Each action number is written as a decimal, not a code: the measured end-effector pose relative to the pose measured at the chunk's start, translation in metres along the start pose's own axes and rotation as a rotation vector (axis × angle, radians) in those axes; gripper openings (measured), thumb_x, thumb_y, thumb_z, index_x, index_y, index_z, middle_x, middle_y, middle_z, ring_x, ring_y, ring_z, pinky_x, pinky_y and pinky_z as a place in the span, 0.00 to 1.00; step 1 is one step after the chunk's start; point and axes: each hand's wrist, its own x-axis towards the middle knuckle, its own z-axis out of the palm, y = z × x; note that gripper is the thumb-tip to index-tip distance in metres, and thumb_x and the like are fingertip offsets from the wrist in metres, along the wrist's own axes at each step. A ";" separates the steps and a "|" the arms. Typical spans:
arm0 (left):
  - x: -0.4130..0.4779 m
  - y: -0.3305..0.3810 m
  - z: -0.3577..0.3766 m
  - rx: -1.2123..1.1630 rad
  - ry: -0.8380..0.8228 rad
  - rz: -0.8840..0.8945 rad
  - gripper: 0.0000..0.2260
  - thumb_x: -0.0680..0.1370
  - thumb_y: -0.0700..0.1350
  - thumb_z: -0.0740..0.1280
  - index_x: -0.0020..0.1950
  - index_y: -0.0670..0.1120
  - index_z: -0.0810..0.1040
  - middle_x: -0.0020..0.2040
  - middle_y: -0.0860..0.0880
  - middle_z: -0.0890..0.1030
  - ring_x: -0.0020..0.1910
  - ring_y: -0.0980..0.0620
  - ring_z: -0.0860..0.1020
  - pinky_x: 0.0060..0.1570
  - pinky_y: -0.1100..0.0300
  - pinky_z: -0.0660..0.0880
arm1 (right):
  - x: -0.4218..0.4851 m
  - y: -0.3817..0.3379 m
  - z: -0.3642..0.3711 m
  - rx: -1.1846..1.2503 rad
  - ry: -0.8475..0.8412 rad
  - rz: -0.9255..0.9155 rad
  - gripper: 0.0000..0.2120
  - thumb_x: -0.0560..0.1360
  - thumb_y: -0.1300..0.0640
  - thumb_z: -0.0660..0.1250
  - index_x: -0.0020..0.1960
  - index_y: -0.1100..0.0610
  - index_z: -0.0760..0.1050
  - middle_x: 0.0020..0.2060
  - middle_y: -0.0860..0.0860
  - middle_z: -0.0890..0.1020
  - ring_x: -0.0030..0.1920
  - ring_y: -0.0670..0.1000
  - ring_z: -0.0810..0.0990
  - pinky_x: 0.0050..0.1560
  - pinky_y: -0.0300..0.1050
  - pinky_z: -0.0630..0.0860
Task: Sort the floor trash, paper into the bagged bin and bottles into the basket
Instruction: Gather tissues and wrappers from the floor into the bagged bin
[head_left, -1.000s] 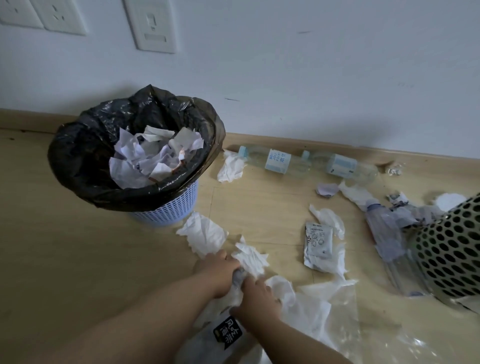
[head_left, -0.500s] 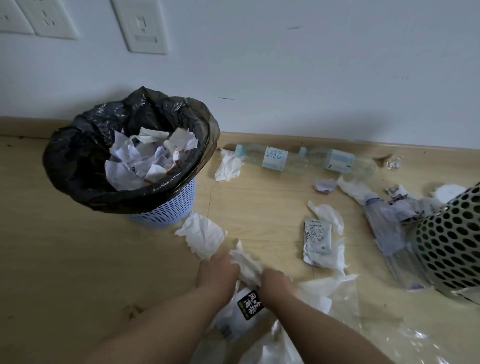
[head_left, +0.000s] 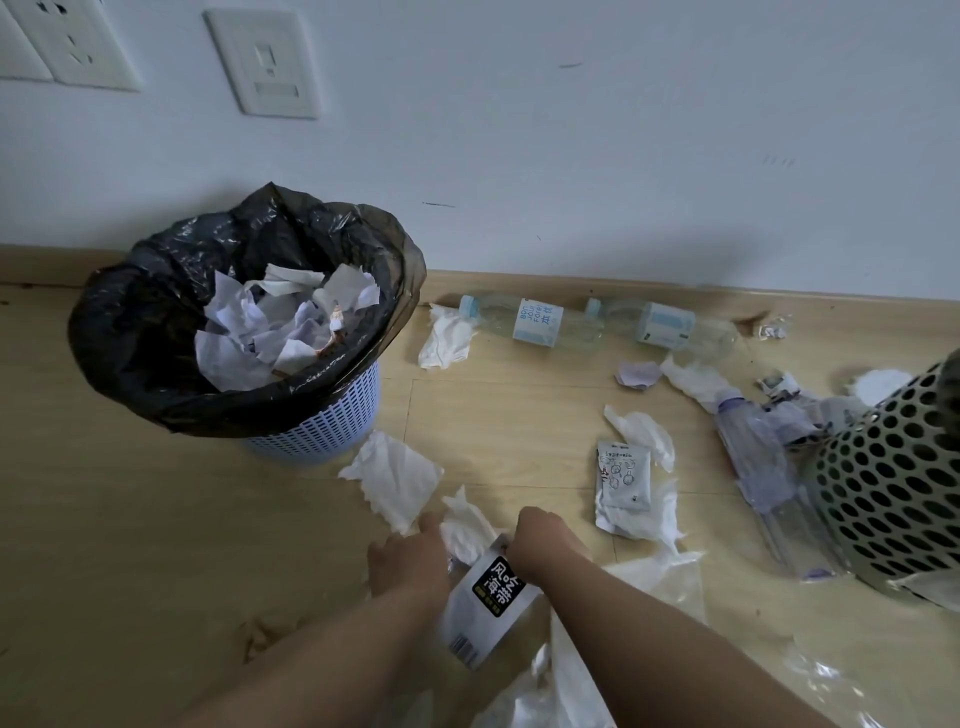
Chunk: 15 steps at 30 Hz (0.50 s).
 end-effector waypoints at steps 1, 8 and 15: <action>0.001 -0.001 -0.001 0.001 -0.006 -0.025 0.16 0.79 0.42 0.56 0.67 0.46 0.61 0.63 0.45 0.74 0.64 0.46 0.70 0.59 0.54 0.64 | 0.002 0.000 -0.005 0.006 -0.003 -0.006 0.10 0.79 0.54 0.58 0.54 0.60 0.71 0.52 0.54 0.77 0.49 0.53 0.74 0.46 0.44 0.71; 0.005 -0.010 -0.005 0.129 -0.011 -0.040 0.12 0.79 0.47 0.61 0.62 0.52 0.72 0.63 0.51 0.74 0.64 0.50 0.70 0.59 0.58 0.65 | 0.010 0.004 -0.021 -0.002 0.020 -0.016 0.16 0.79 0.53 0.58 0.35 0.56 0.61 0.39 0.52 0.72 0.43 0.52 0.71 0.42 0.42 0.67; 0.022 0.009 -0.045 -0.036 -0.042 0.020 0.15 0.80 0.48 0.55 0.64 0.49 0.72 0.63 0.48 0.74 0.62 0.47 0.70 0.57 0.56 0.67 | 0.019 0.001 -0.028 0.108 0.102 0.033 0.10 0.80 0.55 0.55 0.43 0.60 0.66 0.38 0.50 0.70 0.45 0.53 0.72 0.41 0.43 0.67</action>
